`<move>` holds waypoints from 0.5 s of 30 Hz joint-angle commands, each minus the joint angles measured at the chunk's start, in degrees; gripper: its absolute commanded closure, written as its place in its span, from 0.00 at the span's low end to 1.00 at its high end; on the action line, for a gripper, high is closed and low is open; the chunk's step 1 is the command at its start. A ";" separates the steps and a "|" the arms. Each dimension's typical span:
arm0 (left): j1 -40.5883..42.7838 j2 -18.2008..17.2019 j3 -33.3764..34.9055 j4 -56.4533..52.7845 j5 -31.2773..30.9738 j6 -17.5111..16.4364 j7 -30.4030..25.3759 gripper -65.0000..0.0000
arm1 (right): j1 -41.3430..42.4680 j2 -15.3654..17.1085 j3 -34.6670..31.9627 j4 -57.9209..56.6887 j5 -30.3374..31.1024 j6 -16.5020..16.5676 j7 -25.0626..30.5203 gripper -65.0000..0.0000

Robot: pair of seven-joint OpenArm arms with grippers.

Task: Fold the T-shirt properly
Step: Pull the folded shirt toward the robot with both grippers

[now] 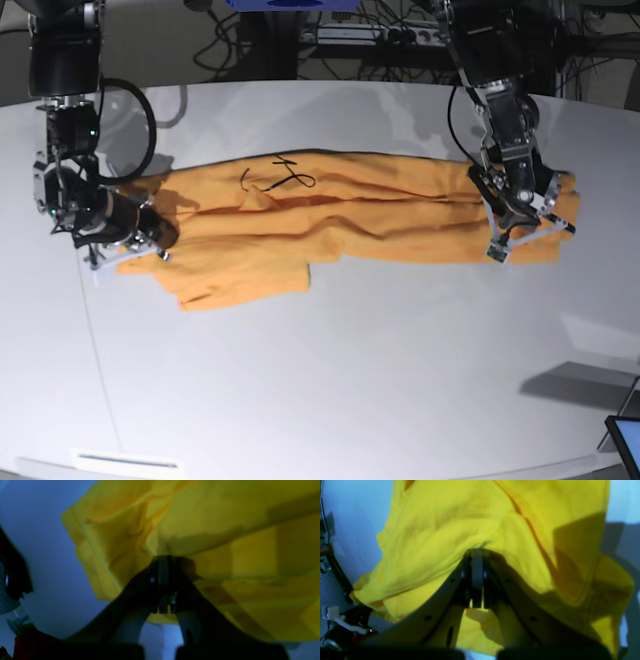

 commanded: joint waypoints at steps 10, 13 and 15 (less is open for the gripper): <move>0.59 -0.15 -3.20 7.46 -0.26 -0.93 1.82 1.00 | -4.24 0.94 0.22 12.45 -7.35 -4.33 -5.17 1.00; 0.68 -0.59 -3.29 7.55 -0.61 -0.93 1.82 1.00 | -5.55 0.85 0.22 16.32 -7.35 -4.33 -5.26 0.99; 0.77 -0.68 -3.20 7.55 -0.70 -0.93 1.82 1.00 | -6.08 0.85 0.22 17.81 -7.35 -4.33 -5.17 0.98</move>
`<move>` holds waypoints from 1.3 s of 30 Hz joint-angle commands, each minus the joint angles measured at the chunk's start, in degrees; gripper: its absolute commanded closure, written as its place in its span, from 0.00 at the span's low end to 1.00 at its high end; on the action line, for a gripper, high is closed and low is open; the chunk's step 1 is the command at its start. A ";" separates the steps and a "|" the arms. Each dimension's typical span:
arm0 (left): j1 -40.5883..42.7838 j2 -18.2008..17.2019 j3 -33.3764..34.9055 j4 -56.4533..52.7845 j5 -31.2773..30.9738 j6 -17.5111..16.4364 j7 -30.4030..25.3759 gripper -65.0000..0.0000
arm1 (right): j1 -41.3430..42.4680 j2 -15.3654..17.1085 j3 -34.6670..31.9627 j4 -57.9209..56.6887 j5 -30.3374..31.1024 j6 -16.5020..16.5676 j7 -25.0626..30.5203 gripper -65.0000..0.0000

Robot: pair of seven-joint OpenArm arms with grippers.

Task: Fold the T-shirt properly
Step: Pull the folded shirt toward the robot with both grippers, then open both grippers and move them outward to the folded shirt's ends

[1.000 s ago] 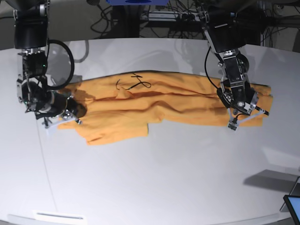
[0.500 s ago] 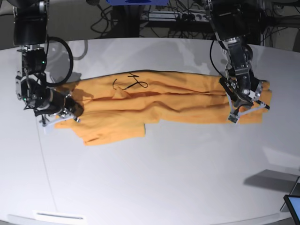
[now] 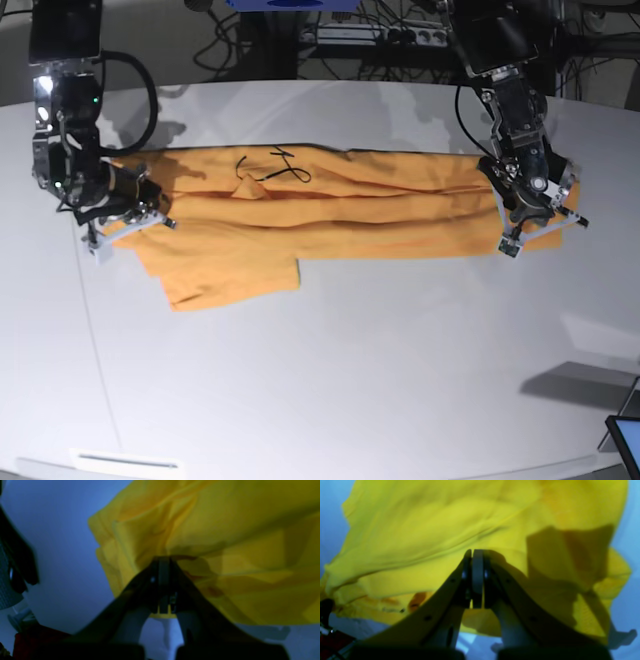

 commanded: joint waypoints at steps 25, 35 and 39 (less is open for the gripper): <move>-2.17 -4.44 -2.98 11.30 -4.38 0.38 6.45 0.45 | 11.22 1.05 0.10 3.99 0.23 17.77 1.02 0.31; -1.38 -4.53 -7.46 11.30 -4.55 0.38 6.54 0.46 | 21.51 1.05 -0.42 -13.86 -0.03 17.95 0.75 0.30; -1.29 -4.62 -7.55 11.30 -4.29 0.38 6.54 0.46 | 23.62 1.05 -0.42 -17.72 -0.03 18.04 0.40 0.30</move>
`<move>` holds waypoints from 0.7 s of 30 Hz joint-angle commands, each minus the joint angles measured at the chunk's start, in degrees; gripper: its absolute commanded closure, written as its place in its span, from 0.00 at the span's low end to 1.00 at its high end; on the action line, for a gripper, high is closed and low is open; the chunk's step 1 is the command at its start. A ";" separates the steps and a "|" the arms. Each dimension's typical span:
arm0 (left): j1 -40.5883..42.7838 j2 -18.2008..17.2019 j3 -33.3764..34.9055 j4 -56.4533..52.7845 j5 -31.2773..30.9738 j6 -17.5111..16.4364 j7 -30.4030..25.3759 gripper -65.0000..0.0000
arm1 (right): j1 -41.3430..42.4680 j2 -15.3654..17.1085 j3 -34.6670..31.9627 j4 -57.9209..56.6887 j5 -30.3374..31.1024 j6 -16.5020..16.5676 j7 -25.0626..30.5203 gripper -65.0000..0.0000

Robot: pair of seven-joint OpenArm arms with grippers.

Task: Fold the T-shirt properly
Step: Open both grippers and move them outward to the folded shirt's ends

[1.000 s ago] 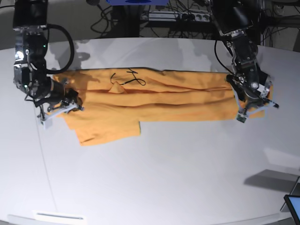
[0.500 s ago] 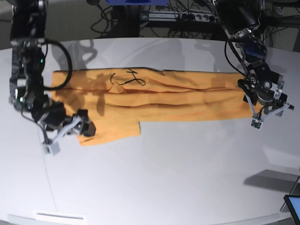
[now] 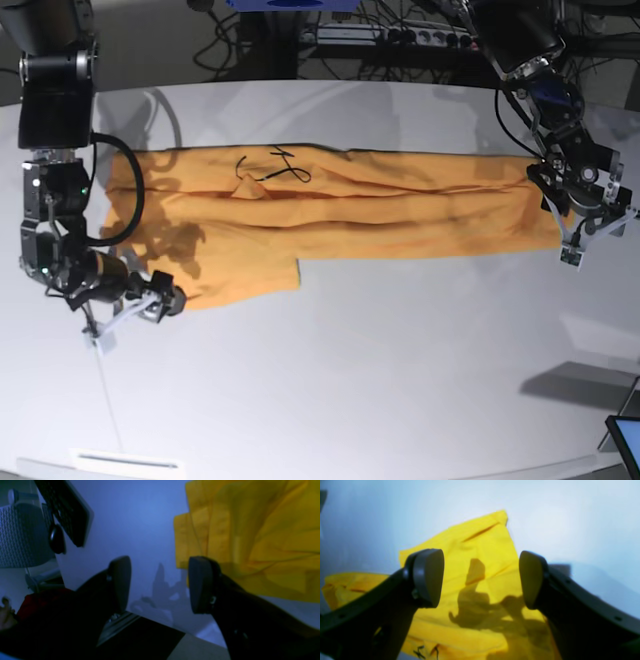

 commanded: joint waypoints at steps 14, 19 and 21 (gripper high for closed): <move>0.31 -0.66 -0.18 1.07 0.52 0.40 -0.44 0.46 | 5.08 0.70 0.30 -11.80 0.69 9.25 1.83 0.30; 1.10 -0.66 -1.32 1.16 0.43 0.40 -0.44 0.46 | 5.16 0.70 0.30 -11.98 0.69 9.34 1.83 0.30; 1.10 -0.66 -2.38 1.16 0.25 0.40 -0.44 0.46 | 5.25 0.70 0.30 -11.98 0.69 9.34 1.83 0.30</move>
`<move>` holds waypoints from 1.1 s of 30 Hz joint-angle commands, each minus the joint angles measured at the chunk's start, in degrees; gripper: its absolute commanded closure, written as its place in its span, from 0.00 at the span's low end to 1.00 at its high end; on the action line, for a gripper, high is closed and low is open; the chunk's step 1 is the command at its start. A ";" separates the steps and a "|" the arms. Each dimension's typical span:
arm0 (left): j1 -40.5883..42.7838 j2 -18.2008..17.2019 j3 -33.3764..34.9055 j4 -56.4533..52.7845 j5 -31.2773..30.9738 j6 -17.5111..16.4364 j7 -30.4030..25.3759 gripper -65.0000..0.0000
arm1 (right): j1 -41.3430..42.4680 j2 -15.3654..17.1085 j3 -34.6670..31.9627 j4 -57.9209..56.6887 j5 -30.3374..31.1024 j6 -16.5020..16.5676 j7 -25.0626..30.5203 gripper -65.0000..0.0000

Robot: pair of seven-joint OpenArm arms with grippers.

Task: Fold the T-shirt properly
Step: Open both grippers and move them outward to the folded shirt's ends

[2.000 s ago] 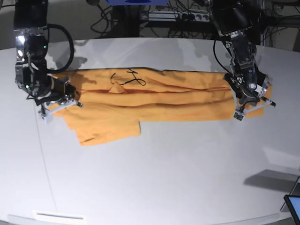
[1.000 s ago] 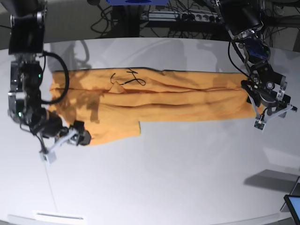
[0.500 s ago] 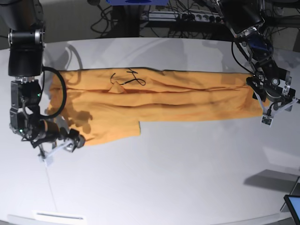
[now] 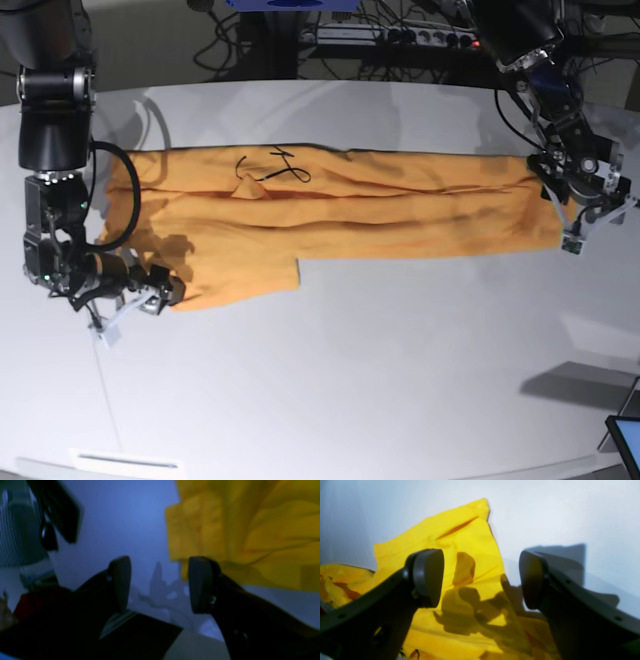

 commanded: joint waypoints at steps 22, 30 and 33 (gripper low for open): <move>0.08 -0.88 -0.59 1.16 0.32 0.38 -0.70 0.46 | 2.72 -0.64 0.12 -0.45 0.77 3.87 0.62 0.31; 0.34 -0.88 -0.59 1.16 0.23 0.38 -0.70 0.46 | 4.30 -0.02 0.12 -7.74 -5.56 8.89 3.96 0.31; 0.34 -0.88 -0.59 1.16 0.23 0.38 -0.70 0.46 | 4.30 -0.02 0.12 -9.06 -6.87 9.24 4.67 0.31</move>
